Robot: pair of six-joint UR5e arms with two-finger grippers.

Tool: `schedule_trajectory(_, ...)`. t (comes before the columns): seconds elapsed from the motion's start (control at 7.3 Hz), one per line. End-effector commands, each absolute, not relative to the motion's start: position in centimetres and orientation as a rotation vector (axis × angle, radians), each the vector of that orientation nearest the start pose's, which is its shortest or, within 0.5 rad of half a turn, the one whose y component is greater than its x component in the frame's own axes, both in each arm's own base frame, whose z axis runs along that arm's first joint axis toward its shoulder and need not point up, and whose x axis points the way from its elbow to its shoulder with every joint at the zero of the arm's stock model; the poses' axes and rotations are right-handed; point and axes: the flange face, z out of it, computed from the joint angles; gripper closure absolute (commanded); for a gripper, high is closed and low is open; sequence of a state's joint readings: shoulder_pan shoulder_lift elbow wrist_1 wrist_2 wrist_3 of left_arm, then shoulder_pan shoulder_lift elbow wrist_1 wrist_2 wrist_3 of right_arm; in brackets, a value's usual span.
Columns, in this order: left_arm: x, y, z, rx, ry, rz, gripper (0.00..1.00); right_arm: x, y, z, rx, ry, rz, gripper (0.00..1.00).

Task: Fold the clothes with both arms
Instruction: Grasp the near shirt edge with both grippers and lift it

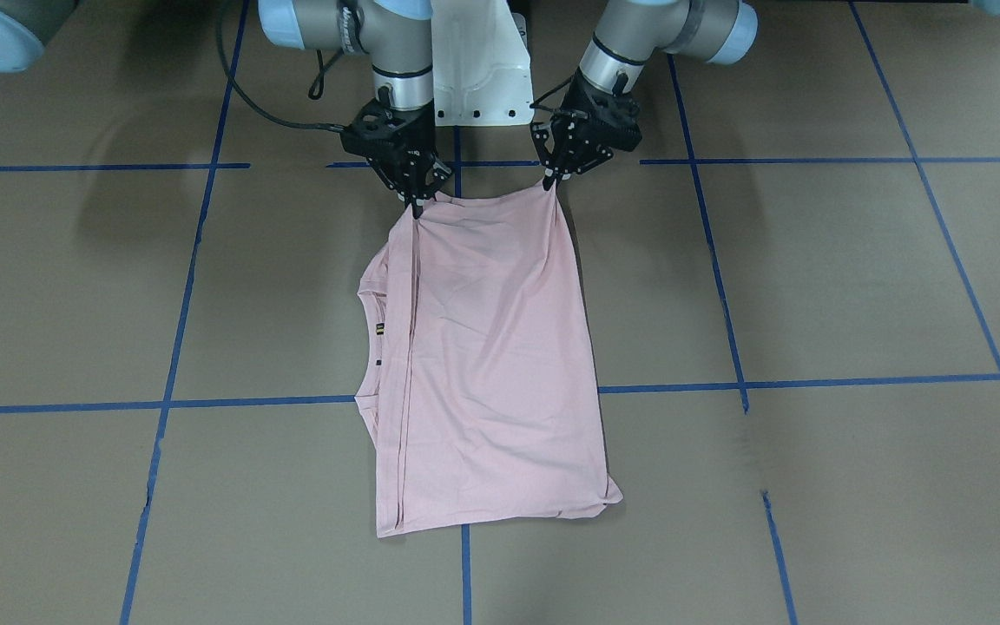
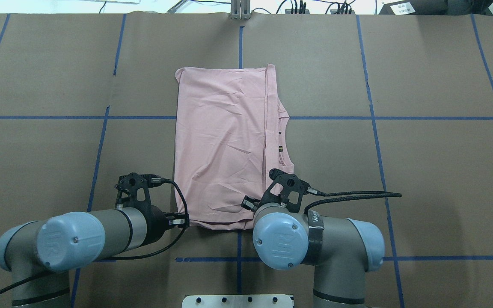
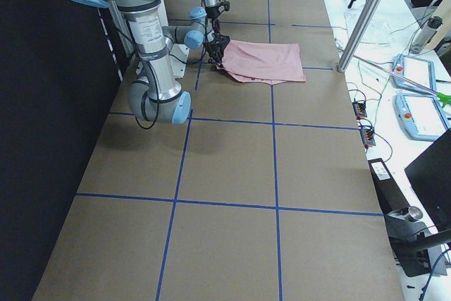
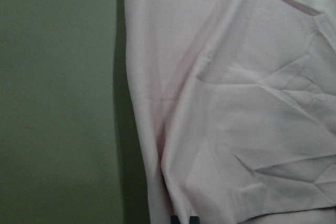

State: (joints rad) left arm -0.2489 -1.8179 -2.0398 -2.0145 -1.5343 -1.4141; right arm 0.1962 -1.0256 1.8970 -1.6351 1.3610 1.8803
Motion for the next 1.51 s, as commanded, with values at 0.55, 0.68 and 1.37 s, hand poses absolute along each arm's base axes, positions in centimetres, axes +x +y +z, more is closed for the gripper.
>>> schedule_trajectory(0.55, 37.1, -22.1, 12.8, 0.143, 1.152, -0.013, 1.00, -44.9, -19.8, 14.5, 0.106, -0.840, 0.464, 1.00)
schedule_trajectory(0.68, 39.2, -23.8, 14.3, 0.161, 1.091, -0.020, 1.00, -46.5, -21.0, 14.5, 0.133, -0.815, 0.464, 1.00)
schedule_trajectory(1.37, 43.4, -34.4, 18.5, 0.291, 0.975, -0.067, 1.00, -51.8, -33.9, 18.1, 0.258, -0.809, 0.511, 1.00)
